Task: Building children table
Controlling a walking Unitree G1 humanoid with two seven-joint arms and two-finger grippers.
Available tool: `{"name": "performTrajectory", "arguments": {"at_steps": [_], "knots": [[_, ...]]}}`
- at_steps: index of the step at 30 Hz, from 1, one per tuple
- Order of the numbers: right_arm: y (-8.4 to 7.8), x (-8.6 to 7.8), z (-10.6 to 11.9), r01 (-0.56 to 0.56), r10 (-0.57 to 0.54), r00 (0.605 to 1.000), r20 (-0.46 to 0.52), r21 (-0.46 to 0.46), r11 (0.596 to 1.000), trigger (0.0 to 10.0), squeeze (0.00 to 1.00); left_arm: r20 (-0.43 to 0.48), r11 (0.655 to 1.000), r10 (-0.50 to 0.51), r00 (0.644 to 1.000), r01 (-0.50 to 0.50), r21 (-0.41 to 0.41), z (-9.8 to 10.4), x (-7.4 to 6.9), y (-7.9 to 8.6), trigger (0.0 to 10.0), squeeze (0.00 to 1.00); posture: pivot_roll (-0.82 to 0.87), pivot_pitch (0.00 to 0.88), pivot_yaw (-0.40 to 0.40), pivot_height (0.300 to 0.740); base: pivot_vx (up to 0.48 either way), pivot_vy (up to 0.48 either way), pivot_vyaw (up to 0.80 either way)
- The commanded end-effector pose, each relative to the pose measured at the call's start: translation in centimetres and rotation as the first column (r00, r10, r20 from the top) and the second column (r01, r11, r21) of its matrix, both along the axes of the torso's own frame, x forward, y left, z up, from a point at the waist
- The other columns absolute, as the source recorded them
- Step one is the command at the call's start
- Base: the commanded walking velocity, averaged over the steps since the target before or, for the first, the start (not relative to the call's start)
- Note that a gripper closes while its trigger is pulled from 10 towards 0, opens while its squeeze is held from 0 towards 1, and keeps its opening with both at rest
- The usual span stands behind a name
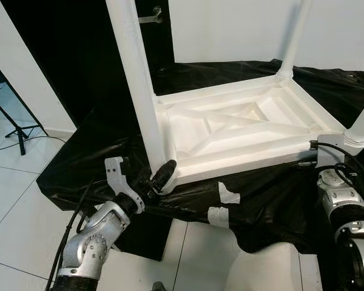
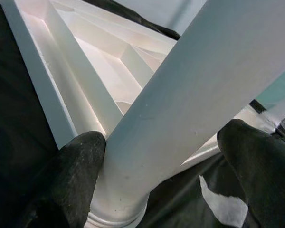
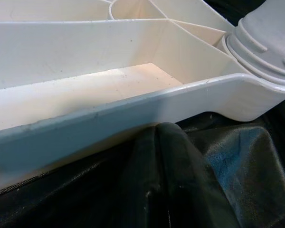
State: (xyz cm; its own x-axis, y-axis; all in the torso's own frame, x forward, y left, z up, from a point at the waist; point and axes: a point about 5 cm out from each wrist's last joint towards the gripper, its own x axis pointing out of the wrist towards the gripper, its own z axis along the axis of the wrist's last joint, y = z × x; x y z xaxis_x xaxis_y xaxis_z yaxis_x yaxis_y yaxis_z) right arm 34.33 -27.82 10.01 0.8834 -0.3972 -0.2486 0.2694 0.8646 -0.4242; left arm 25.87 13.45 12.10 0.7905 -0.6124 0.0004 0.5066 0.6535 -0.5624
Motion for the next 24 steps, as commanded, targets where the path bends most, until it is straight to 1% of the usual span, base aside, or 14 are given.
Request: {"name": "performTrajectory", "arguments": {"at_steps": [1, 3, 4, 5, 6, 7, 8, 10, 14, 16, 18, 20, 21, 24], "knots": [[2.3, 0.9, -0.1, -0.099, 0.099, 0.995, 0.008, 0.016, 0.995, 10.0, 0.0, 0.279, 0.719, -0.612, 0.74, 0.668, -0.193, 1.0, -3.8, -4.7, 10.0, 0.0, 0.11, 0.0, 0.087, 0.74, 0.0, 0.0, 0.0], [3.0, 1.2, 0.3, -0.133, 0.133, 0.991, 0.028, 0.027, 0.991, 10.0, 0.0, 0.274, 0.757, -0.582, 0.766, 0.633, -0.16, 0.7, -3.3, -4.7, 10.0, 0.0, 0.1, 0.0, 0.088, 0.74, 0.0, 0.0, 0.0], [3.3, 1.2, 0.4, -0.143, 0.142, 0.989, 0.039, 0.028, 0.989, 10.0, 0.0, 0.271, 0.799, -0.536, 0.799, 0.584, -0.141, 0.5, -2.6, -4.7, 10.0, 0.0, 0.1, 0.0, 0.085, 0.74, 0.0, 0.0, 0.0], [3.5, 1.3, 0.4, -0.148, 0.146, 0.988, 0.045, 0.028, 0.989, 10.0, 0.0, 0.268, 0.826, -0.504, 0.821, 0.549, -0.13, 0.3, -2.2, -4.7, 10.0, 0.0, 0.1, 0.0, 0.084, 0.74, 0.0, 0.0, 0.0], [3.6, 1.1, 0.3, -0.145, 0.143, 0.988, 0.052, 0.026, 0.989, 10.0, 0.0, 0.276, 0.876, -0.433, 0.858, 0.473, -0.094, 0.1, -1.3, -4.7, 10.0, 0.0, 0.1, 0.0, 0.08, 0.74, 0.0, 0.0, 0.0], [3.6, 1.1, 0.3, -0.145, 0.143, 0.988, 0.052, 0.026, 0.989, 10.0, 0.0, 0.276, 0.876, -0.433, 0.858, 0.473, -0.094, 0.1, -1.3, -4.7, 10.0, 0.0, 0.1, 0.0, 0.08, 0.74, 0.0, 0.0, 0.0], [3.7, 0.8, 0.1, -0.139, 0.137, 0.989, 0.057, 0.029, 0.99, 10.0, 0.0, 0.288, 0.912, -0.369, 0.883, 0.404, -0.068, 0.1, -0.6, -4.7, 10.0, 0.0, 0.1, 0.0, 0.079, 0.74, 0.0, 0.0, 0.0], [3.9, 0.0, -0.5, -0.129, 0.126, 0.99, 0.064, 0.036, 0.991, 10.0, 0.0, 0.317, 0.952, -0.268, 0.91, 0.3, -0.058, 0.5, 0.4, -4.5, 10.0, 0.0, 0.1, 0.0, 0.075, 0.74, 0.0, 0.0, 0.0], [4.1, -0.9, -1.1, -0.123, 0.121, 0.99, 0.068, 0.03, 0.992, 10.0, 0.0, 0.328, 0.953, -0.246, 0.912, 0.289, -0.091, 1.1, 0.6, -4.3, 10.0, 0.0, 0.09, 0.0, 0.076, 0.74, 0.0, 0.0, 0.0], [3.5, -0.8, -1.4, -0.121, 0.121, 0.992, 0.045, 0.005, 0.993, 10.0, 0.0, 0.319, 0.892, -0.346, 0.882, 0.415, -0.18, 1.9, -0.6, -4.5, 10.0, 0.0, 0.08, 0.0, 0.084, 0.74, 0.0, 0.0, 0.0], [2.7, -0.1, -1.0, -0.121, 0.121, 0.992, 0.022, -0.013, 0.993, 10.0, 0.0, 0.317, 0.839, -0.418, 0.851, 0.496, -0.226, 2.1, -1.4, -4.8, 10.0, 0.0, 0.07, 0.0, 0.094, 0.74, 0.0, 0.0, 0.0], [2.5, 0.2, -0.8, -0.122, 0.122, 0.992, 0.014, -0.017, 0.992, 10.0, 0.0, 0.316, 0.829, -0.432, 0.845, 0.51, -0.23, 2.1, -1.6, -4.8, 10.0, 0.0, 0.07, 0.0, 0.094, 0.74, 0.0, 0.0, 0.0], [2.2, 1.1, 0.2, -0.143, 0.143, 0.99, 0.001, -0.025, 0.989, 10.0, 0.0, 0.316, 0.822, -0.446, 0.838, 0.523, -0.227, 2.0, -1.6, -5.0, 10.0, 0.0, 0.08, 0.0, 0.096, 0.74, 0.0, 0.0, 0.0], [2.4, 2.0, 1.3, -0.176, 0.177, 0.984, 0.007, -0.027, 0.984, 10.0, 0.0, 0.325, 0.818, -0.452, 0.831, 0.531, -0.221, 1.9, -1.6, -5.1, 10.0, 0.0, 0.09, 0.0, 0.089, 0.74, 0.0, 0.0, 0.0]]}}
